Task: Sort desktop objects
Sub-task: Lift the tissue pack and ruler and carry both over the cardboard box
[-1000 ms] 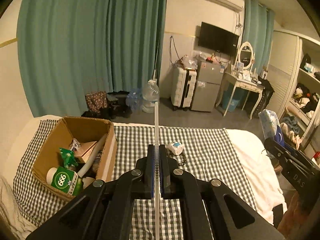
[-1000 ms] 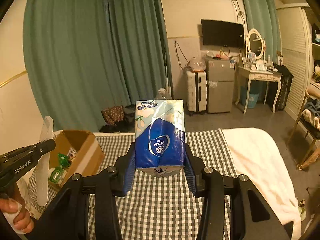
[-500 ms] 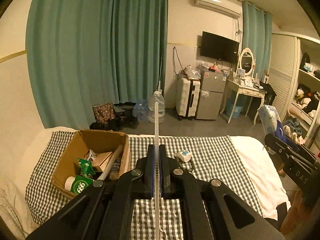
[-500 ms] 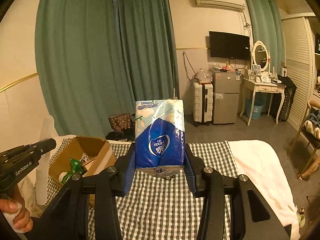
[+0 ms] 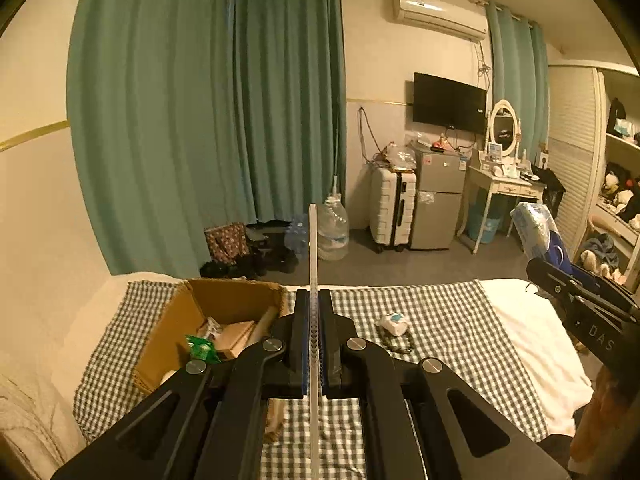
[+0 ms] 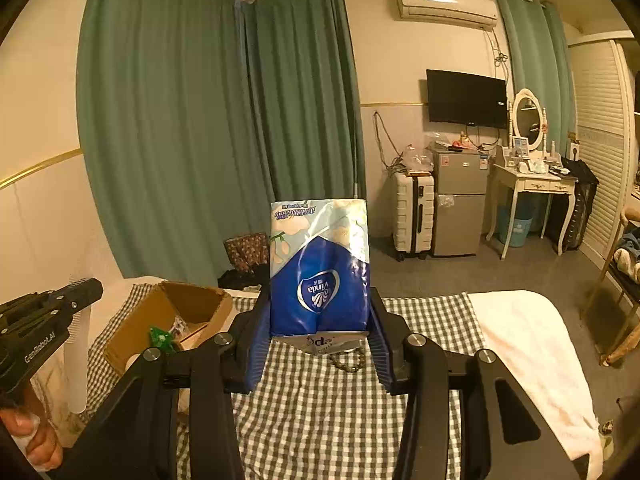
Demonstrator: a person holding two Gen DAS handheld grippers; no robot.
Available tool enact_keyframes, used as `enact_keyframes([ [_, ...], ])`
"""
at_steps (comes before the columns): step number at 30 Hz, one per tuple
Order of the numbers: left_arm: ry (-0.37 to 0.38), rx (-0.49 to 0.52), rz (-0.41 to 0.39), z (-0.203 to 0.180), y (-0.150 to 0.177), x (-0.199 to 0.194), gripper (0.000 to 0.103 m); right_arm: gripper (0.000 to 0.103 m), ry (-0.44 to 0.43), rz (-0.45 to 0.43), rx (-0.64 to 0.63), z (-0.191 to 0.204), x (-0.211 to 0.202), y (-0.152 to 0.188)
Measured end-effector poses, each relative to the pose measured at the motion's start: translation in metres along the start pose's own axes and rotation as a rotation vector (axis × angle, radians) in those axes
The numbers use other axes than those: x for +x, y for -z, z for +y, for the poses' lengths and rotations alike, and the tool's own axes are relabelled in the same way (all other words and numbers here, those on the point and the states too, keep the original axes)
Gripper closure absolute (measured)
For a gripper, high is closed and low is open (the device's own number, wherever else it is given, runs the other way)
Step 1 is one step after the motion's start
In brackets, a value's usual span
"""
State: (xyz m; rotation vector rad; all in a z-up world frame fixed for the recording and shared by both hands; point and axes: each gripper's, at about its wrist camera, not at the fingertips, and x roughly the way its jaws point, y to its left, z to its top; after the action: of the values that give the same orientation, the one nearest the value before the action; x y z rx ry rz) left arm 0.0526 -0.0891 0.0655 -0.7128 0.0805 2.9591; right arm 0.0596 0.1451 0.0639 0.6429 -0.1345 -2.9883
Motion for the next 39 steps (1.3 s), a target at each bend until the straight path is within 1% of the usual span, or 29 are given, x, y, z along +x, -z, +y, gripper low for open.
enact_keyframes([
  [4,-0.022,-0.001,-0.006,0.016,-0.002,0.002,0.100,0.060,-0.019,0.003,-0.014,0.019,0.006,-0.001],
  [12,-0.061,-0.020,0.017,0.057,0.001,0.022,0.100,0.060,-0.063,0.014,-0.031,0.055,0.030,-0.002],
  [25,-0.088,-0.063,0.084,0.105,0.020,0.064,0.100,0.060,-0.139,0.059,-0.073,0.100,0.075,0.004],
  [39,-0.121,-0.112,0.156,0.151,0.039,0.118,0.100,0.060,-0.210,0.127,-0.117,0.149,0.137,0.015],
])
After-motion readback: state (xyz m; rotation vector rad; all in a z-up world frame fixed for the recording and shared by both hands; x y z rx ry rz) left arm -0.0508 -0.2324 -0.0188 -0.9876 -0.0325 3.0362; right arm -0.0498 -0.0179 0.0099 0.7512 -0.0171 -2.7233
